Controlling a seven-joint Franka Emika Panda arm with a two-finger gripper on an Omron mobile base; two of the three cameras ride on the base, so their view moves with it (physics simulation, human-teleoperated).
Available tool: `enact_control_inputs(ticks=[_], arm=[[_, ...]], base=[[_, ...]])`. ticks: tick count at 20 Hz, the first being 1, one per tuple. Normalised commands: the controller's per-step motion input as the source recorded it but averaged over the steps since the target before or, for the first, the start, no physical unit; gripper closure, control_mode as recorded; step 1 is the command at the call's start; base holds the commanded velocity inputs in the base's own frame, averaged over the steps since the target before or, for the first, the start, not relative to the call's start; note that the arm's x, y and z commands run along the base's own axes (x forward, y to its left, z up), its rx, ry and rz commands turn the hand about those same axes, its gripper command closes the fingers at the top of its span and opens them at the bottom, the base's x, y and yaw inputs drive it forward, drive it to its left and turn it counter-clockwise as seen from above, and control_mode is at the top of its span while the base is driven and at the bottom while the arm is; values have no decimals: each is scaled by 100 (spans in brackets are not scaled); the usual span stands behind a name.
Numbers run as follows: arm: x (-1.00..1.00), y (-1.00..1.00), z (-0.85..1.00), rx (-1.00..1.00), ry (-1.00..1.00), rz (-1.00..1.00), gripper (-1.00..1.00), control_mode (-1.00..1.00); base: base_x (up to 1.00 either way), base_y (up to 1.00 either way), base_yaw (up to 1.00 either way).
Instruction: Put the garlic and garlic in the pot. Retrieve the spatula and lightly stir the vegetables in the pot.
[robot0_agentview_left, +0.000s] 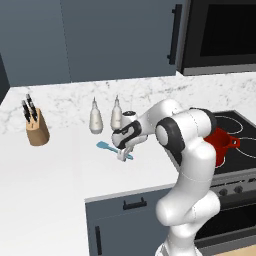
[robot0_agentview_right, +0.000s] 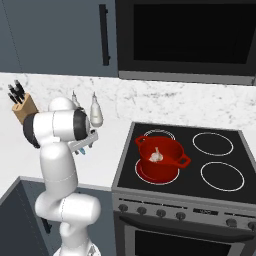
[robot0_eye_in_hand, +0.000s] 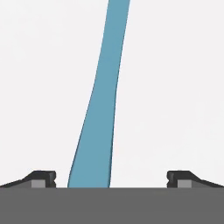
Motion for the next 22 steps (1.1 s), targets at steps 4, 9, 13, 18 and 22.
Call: enact_control_inputs(ticks=[4,9,13,18,22], arm=[[0,0,-35,0,0,0,-100,-100],[0,0,-22,0,0,0,100,-100],[0,0,0,0,0,0,100,-100],[0,0,0,0,0,0,100,-100],[0,0,-20,0,6,0,100,-100]], base=[[0,0,0],[0,0,0],[0,0,0],[0,0,0],[0,0,0]])
